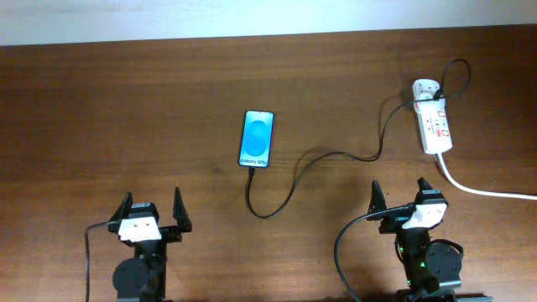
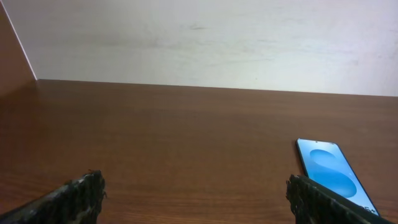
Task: Plug charger to phone and switch on socket
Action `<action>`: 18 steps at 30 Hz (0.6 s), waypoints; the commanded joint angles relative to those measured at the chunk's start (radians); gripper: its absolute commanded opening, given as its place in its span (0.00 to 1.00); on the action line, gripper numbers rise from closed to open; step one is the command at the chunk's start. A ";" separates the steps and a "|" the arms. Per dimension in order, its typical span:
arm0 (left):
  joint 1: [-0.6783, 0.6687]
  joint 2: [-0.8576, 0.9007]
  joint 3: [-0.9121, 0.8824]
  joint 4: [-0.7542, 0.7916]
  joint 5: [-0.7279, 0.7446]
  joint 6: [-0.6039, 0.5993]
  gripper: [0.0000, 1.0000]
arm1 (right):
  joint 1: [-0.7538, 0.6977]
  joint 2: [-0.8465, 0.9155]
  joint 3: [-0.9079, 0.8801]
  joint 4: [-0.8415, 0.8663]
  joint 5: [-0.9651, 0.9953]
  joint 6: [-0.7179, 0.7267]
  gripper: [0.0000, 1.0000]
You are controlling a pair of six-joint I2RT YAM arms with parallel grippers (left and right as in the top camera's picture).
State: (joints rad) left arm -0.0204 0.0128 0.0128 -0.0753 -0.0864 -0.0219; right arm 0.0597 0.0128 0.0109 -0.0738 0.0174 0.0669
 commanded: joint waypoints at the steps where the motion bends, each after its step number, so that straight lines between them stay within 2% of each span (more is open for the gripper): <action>1: -0.005 -0.008 -0.004 -0.008 0.023 0.016 0.99 | 0.006 -0.006 -0.005 -0.008 -0.006 -0.007 0.98; 18: -0.005 -0.008 -0.004 -0.008 0.039 0.016 0.99 | 0.006 -0.006 -0.005 -0.008 -0.006 -0.007 0.98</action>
State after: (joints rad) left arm -0.0204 0.0128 0.0128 -0.0765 -0.0780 -0.0219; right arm 0.0597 0.0128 0.0109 -0.0742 0.0174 0.0673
